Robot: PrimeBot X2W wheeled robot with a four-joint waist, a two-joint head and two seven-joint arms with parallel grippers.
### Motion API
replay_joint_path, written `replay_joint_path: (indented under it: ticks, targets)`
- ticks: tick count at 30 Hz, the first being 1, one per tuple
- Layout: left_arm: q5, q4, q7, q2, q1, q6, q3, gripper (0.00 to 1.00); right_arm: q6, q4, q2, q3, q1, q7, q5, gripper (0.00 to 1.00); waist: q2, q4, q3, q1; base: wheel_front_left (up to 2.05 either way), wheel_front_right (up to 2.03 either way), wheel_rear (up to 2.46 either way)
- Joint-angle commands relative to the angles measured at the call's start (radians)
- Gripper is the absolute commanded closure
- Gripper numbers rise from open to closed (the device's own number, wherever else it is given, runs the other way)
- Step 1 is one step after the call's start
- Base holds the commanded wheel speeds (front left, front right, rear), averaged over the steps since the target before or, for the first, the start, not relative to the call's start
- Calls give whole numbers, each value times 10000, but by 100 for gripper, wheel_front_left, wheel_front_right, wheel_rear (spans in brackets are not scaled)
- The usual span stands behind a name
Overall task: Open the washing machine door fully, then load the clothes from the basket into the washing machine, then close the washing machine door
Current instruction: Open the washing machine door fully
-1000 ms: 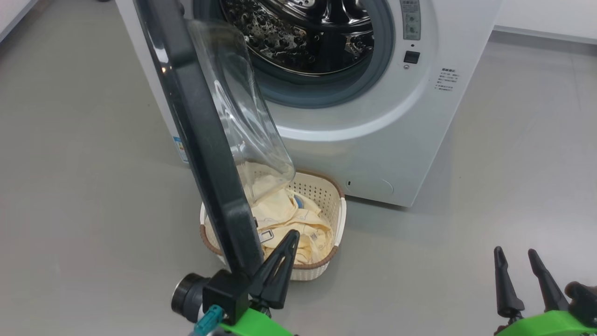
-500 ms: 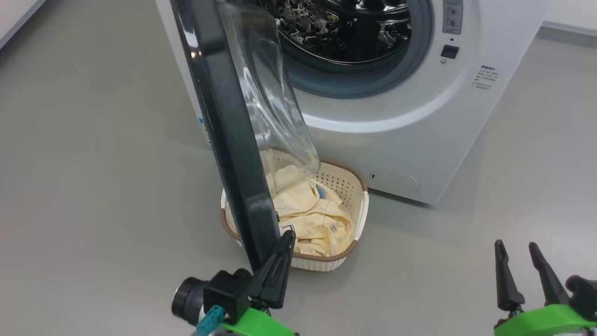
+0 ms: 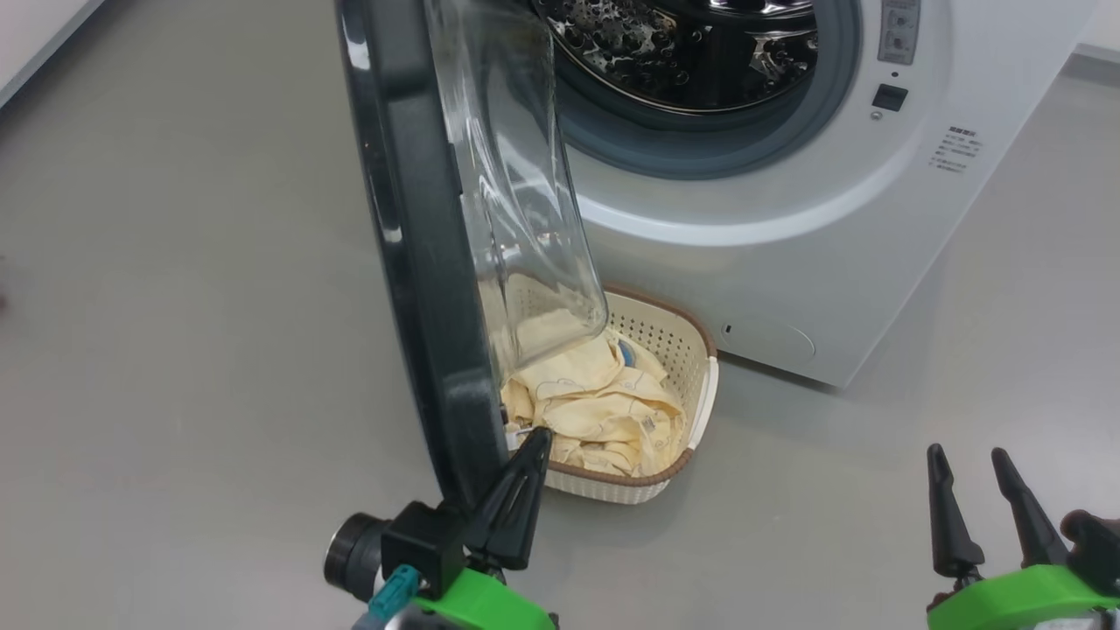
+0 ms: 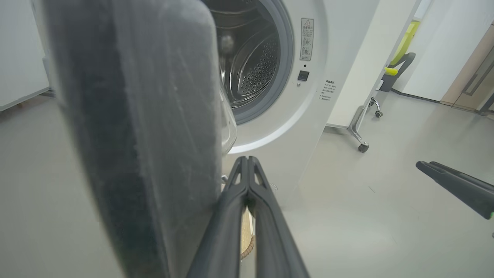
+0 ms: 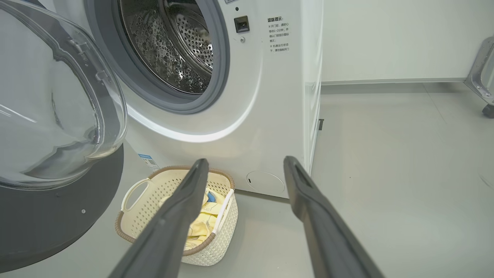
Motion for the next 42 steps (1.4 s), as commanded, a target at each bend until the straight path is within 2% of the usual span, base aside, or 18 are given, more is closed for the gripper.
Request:
replay_joint_path:
  ticks: [1, 13, 21, 30, 35, 42]
  targets:
    - [-109, -225, -144, 55, -507, 181, 588, 100, -27, -279, -297, 211, -424, -97, -49, 0, 0, 37, 8, -1, 0, 0, 0]
    - [-262, -30, -286, 516, -417, 649, 1284, 100, -27, -250, -302, 226, -414, -97, -28, 0, 0, 756, 20, -1, 0, 0, 0]
    - [-555, 546, -502, 857, -537, 1344, 2413, 100, -27, -200, -341, 336, -440, -97, -45, 0, 0, 1010, -42, -1, 0, 0, 0]
    - [-833, 1823, -878, 1381, -1111, 1907, 4064, 100, -27, -80, -400, 634, -479, -97, -27, 0, 0, 389, -141, -1, 0, 0, 0]
    - [-884, 2238, -910, 1620, -1418, 2042, 4854, 100, -27, -57, -422, 697, -471, -97, -16, 0, 0, 29, -49, -1, 0, 0, 0]
    - [-883, 2768, -915, 2059, -1775, 2146, 6488, 100, -27, -91, -449, 783, -555, -97, -2, 0, 0, -646, 251, -1, 0, 0, 0]
